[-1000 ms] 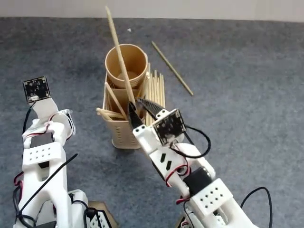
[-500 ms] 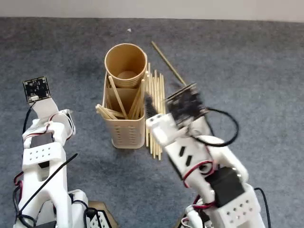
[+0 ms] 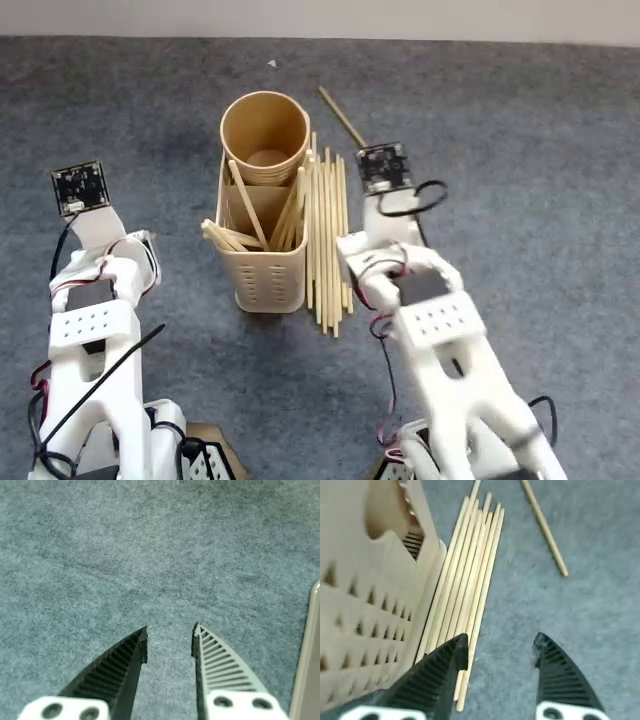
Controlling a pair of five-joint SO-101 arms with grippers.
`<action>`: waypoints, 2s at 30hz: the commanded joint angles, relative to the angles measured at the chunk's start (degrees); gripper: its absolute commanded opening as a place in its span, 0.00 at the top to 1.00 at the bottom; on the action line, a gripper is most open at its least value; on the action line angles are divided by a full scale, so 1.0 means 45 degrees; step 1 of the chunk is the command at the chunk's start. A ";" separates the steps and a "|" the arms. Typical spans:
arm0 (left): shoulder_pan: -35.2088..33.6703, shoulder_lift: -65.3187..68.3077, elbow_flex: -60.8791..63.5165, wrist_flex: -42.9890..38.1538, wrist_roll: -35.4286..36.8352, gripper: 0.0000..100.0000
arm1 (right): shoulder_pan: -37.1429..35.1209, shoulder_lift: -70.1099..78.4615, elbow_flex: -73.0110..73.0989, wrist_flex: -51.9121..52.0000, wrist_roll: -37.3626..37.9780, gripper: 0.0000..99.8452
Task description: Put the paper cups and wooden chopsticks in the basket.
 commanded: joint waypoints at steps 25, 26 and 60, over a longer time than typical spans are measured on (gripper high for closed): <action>0.0225 -0.0029 -0.0068 -0.0176 -0.0117 0.82 | 0.0088 0.4855 -0.0361 -0.1944 -0.0781 1.00; 0.0225 -0.0029 -0.0068 -0.0176 -0.0117 0.82 | 0.0244 0.4855 -0.0557 -0.1944 -0.0781 1.00; 0.0225 -0.0029 -0.0049 -0.0156 -0.0117 0.82 | 0.0244 0.8039 -0.3624 -0.0420 -0.0254 0.95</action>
